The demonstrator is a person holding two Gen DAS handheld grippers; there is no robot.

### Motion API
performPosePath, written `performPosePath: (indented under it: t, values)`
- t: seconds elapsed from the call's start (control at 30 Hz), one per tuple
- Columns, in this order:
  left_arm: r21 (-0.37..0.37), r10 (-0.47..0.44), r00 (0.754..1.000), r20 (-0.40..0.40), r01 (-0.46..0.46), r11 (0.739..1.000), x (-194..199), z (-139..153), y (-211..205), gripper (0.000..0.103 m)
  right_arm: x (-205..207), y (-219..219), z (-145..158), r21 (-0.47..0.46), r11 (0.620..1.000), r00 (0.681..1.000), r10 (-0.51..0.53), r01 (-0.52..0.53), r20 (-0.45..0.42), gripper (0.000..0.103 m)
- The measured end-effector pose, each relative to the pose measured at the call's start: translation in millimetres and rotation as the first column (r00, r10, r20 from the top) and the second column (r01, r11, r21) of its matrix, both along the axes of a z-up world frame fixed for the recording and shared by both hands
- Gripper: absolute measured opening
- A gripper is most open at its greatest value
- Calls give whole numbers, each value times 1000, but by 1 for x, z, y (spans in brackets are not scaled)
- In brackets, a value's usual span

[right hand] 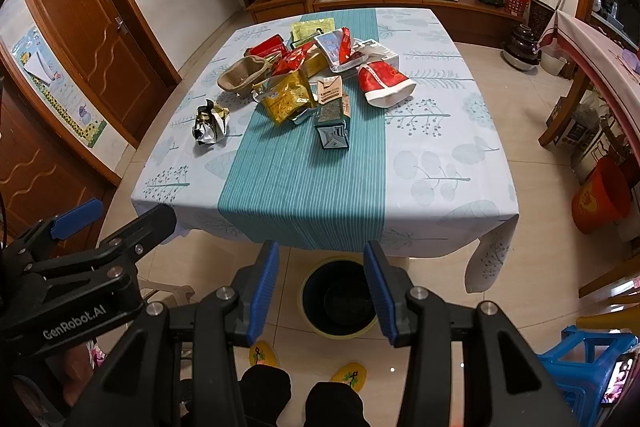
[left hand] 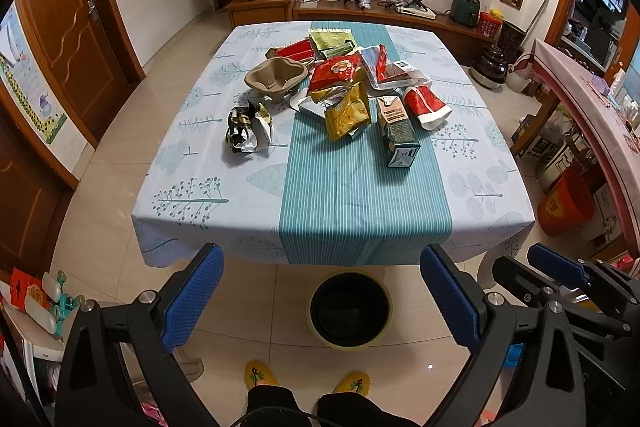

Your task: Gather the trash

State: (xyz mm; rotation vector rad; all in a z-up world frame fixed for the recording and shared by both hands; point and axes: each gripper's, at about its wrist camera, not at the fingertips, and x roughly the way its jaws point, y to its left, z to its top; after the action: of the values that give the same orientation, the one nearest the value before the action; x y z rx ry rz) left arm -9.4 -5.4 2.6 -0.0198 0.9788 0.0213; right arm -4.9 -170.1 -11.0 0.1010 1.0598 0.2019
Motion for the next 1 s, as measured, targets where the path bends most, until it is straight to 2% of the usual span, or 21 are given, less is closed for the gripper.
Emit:
performPosePath:
  t: [0.73,1.0]
  values:
    - [12,-5,1000,12,5,1000,-3,-3,-2,98,15,4,3,12,1000,1000,10,-10,10,44]
    - [11,-8,1000,6,8,1000,14,10,4,98,28,4,6,31,999,1000,15,-16,14,44]
